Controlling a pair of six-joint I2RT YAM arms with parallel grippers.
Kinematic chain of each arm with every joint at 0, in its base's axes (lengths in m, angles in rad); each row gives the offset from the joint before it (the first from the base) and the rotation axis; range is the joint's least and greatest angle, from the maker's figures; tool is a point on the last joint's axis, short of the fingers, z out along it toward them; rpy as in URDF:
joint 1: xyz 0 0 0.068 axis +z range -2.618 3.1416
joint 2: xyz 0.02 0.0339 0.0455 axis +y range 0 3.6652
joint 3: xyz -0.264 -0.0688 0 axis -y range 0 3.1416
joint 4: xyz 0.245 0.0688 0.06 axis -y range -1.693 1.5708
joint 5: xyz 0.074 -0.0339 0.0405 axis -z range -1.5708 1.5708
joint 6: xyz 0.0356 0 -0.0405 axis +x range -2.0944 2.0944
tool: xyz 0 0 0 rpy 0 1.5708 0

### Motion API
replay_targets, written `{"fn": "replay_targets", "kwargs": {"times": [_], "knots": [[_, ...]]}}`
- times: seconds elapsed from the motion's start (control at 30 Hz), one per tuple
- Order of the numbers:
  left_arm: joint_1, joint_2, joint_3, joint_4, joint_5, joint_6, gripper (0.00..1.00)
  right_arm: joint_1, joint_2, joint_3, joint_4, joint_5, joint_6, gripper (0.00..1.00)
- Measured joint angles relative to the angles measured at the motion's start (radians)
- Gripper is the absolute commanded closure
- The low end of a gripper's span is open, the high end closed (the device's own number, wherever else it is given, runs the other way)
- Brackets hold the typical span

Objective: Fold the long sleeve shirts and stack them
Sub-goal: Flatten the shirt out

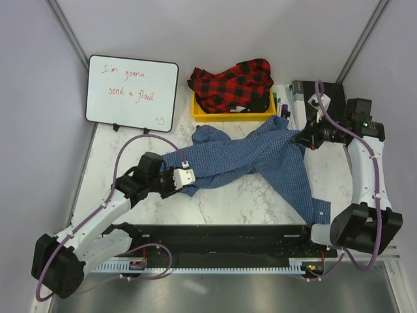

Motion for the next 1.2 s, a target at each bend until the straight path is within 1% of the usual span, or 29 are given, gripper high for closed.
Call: {"fn": "replay_targets", "kwargs": {"times": [0.07,0.27,0.4,0.47,0.5,0.53,0.63,0.7,0.73,0.8,0.83,0.87,0.93,1.0,1.03,1.1,1.13,1.2], "knots": [[-0.001,0.010,-0.006,0.010,0.019,0.006,0.55,0.000,-0.012,0.034,0.031,-0.017,0.060,1.00],[-0.002,0.136,-0.013,0.017,0.024,0.073,0.55,0.000,-0.070,0.098,0.299,-0.042,0.414,1.00],[-0.003,0.121,-0.051,0.027,0.072,0.139,0.55,0.000,-0.080,0.147,0.451,-0.042,0.597,1.00],[-0.004,0.101,-0.068,0.026,0.093,0.166,0.56,0.000,-0.084,0.153,0.495,-0.039,0.647,1.00],[-0.008,0.090,-0.074,0.024,0.101,0.182,0.55,0.001,-0.085,0.153,0.510,-0.032,0.667,1.00],[-0.017,0.077,-0.079,0.023,0.106,0.196,0.52,0.003,-0.086,0.153,0.522,-0.024,0.682,1.00],[-0.097,0.044,-0.088,0.030,0.100,0.216,0.46,0.012,-0.086,0.153,0.542,-0.001,0.711,1.00],[-0.163,0.060,-0.088,0.044,0.075,0.214,0.46,0.021,-0.087,0.151,0.554,0.008,0.725,1.00],[-0.185,0.085,-0.087,0.056,0.064,0.211,0.49,0.023,-0.088,0.148,0.563,0.014,0.729,1.00],[-0.200,0.166,-0.084,0.083,0.022,0.204,0.59,0.029,-0.095,0.135,0.577,0.023,0.737,1.00],[-0.201,0.219,-0.082,0.102,-0.005,0.201,0.69,0.029,-0.099,0.128,0.581,0.024,0.741,1.00],[-0.201,0.270,-0.080,0.120,-0.032,0.199,0.76,0.029,-0.104,0.123,0.584,0.024,0.744,1.00],[-0.196,0.317,-0.060,0.161,-0.069,0.202,0.90,0.029,-0.123,0.099,0.600,0.027,0.759,1.00],[-0.172,0.350,-0.051,0.192,-0.092,0.209,0.94,0.029,-0.150,0.070,0.611,0.030,0.771,1.00],[-0.142,0.361,-0.042,0.196,-0.089,0.220,0.98,0.032,-0.164,0.054,0.615,0.031,0.777,1.00],[-0.053,0.383,-0.021,0.192,-0.080,0.246,0.98,0.044,-0.190,0.019,0.631,0.054,0.782,1.00],[0.004,0.397,-0.005,0.188,-0.077,0.272,0.97,0.057,-0.199,-0.001,0.641,0.070,0.784,1.00],[0.106,0.430,0.037,0.178,-0.060,0.327,0.87,0.092,-0.209,-0.044,0.668,0.106,0.789,1.00]]}}
